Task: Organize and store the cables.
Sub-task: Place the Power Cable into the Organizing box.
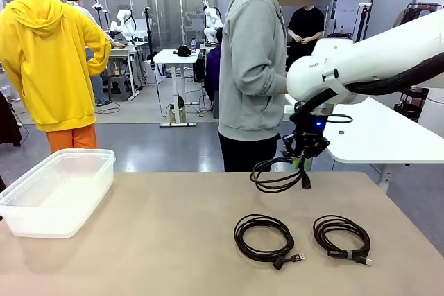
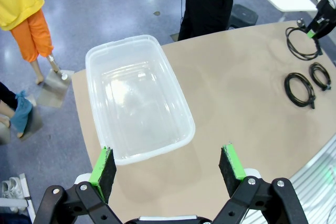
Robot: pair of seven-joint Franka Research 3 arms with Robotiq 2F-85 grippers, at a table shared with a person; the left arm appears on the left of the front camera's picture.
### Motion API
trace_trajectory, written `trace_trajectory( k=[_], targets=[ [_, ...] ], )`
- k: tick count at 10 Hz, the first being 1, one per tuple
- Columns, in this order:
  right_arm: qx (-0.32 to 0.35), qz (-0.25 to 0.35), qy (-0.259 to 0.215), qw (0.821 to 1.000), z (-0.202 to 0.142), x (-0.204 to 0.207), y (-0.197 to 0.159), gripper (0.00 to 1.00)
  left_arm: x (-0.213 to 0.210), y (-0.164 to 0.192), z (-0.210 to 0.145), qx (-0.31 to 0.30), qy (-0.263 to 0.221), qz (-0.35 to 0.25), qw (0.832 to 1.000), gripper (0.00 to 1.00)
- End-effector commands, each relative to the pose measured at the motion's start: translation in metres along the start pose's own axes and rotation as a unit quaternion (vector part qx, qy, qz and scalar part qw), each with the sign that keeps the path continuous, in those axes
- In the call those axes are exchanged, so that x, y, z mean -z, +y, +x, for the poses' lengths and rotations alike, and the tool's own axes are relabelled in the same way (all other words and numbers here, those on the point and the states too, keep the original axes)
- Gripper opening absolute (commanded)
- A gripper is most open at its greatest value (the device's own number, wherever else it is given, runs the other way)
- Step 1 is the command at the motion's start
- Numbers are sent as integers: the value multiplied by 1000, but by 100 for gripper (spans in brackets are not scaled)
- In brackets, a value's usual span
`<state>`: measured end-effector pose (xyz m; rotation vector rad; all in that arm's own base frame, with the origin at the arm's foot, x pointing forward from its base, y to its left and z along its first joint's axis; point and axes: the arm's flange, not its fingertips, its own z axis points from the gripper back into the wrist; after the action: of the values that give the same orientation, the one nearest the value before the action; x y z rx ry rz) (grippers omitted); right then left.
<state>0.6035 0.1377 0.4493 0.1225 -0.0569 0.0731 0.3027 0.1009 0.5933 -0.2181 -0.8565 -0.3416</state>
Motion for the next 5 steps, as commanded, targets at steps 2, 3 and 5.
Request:
trace_trajectory(
  k=[2, 3, 5],
  targets=[
    [6, 36, -31, 999, -31, 6, 57, 17, 0, -1, 1, 2, -1, -2, 1000, 100],
    [9, 30, -31, 999, -32, 15, 85, 17, 0, -1, 1, 2, -1, -2, 1000, 100],
    [4, 48, -29, 998, -24, 42, 137, 17, 0, -1, 1, 2, -1, -2, 1000, 100]
  ],
)
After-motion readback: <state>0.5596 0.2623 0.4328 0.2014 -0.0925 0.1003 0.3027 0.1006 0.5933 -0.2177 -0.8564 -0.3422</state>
